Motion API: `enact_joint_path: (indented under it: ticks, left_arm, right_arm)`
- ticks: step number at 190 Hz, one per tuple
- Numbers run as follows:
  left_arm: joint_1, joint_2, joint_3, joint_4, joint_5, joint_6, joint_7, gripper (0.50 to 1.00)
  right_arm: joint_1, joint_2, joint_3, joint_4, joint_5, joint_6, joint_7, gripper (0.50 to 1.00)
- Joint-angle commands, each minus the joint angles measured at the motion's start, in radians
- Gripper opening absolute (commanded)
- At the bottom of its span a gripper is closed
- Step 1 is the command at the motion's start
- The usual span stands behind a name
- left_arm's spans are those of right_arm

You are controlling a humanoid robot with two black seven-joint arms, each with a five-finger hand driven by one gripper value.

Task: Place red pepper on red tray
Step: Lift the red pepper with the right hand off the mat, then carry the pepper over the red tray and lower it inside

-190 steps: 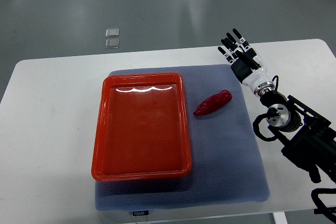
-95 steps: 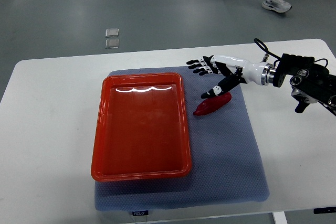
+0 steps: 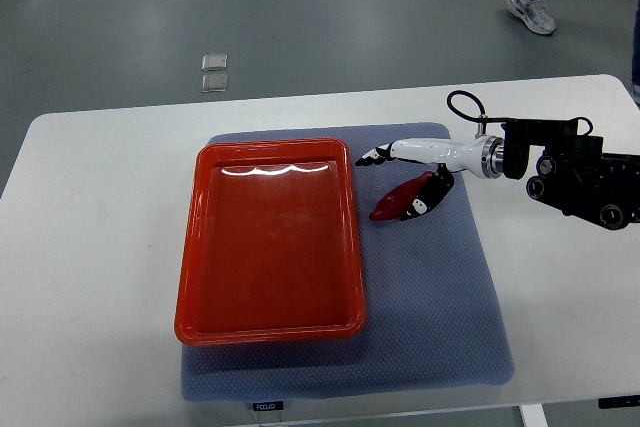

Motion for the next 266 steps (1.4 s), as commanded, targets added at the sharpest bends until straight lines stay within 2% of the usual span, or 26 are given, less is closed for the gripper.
enact_joint_path:
  ticks: [1,27,50,59,71,75,94,106,111,150,208,231,266]
  left_arm:
    - [0.0,0.0,0.0,0.0,0.0,0.0,0.0,1.0]
    - [0.0,0.0,0.0,0.0,0.0,0.0,0.002,1.0]
    - [0.002,0.0,0.0,0.003,0.0,0.0,0.002,1.0]
    - [0.002,0.0,0.0,0.001,0.0,0.0,0.0,1.0]
    - [0.003,0.0,0.0,0.0,0.0,0.0,0.0,1.0]
    - [0.003,0.0,0.0,0.0,0.0,0.0,0.0,1.0]
    - [0.003,0.0,0.0,0.0,0.0,0.0,0.0,1.0]
    - [0.005,0.0,0.0,0.001,0.0,0.0,0.0,1.0]
    - [0.005,0.0,0.0,0.001,0.0,0.0,0.0,1.0]
    - [0.005,0.0,-0.001,0.001,0.0,0.0,0.0,1.0]
    - [0.006,0.0,0.0,0.005,-0.001,0.0,0.002,1.0]
    - [0.005,0.0,0.0,0.001,-0.001,0.0,0.0,1.0]
    - [0.005,0.0,0.0,0.001,0.0,0.0,0.002,1.0]
  right_arm:
    - [-0.004,-0.001,-0.031,-0.002,-0.013,-0.034,0.006,0.893]
    - [-0.007,-0.001,-0.052,-0.002,-0.015,-0.051,0.012,0.856]
    - [-0.007,-0.004,-0.052,-0.003,-0.016,-0.064,0.016,0.787]
    - [-0.007,-0.006,-0.055,-0.006,-0.016,-0.064,0.016,0.713]
    - [-0.007,-0.006,-0.061,-0.009,-0.016,-0.066,0.018,0.664]
    - [-0.006,-0.007,-0.064,-0.011,-0.024,-0.066,0.018,0.631]
    - [-0.007,-0.007,-0.064,-0.014,-0.044,-0.071,0.018,0.55]
    - [-0.007,-0.007,-0.066,-0.019,-0.05,-0.081,0.018,0.533]
    - [-0.007,-0.007,-0.067,-0.019,-0.05,-0.083,0.018,0.5]
    - [0.013,-0.041,-0.08,-0.017,-0.047,-0.074,0.018,0.5]
    - [0.148,-0.098,-0.064,0.055,0.021,-0.031,0.019,0.5]
    - [0.201,-0.069,-0.064,0.076,0.079,-0.017,0.016,0.5]
    - [0.214,0.063,-0.066,0.069,0.133,-0.015,0.009,0.5]
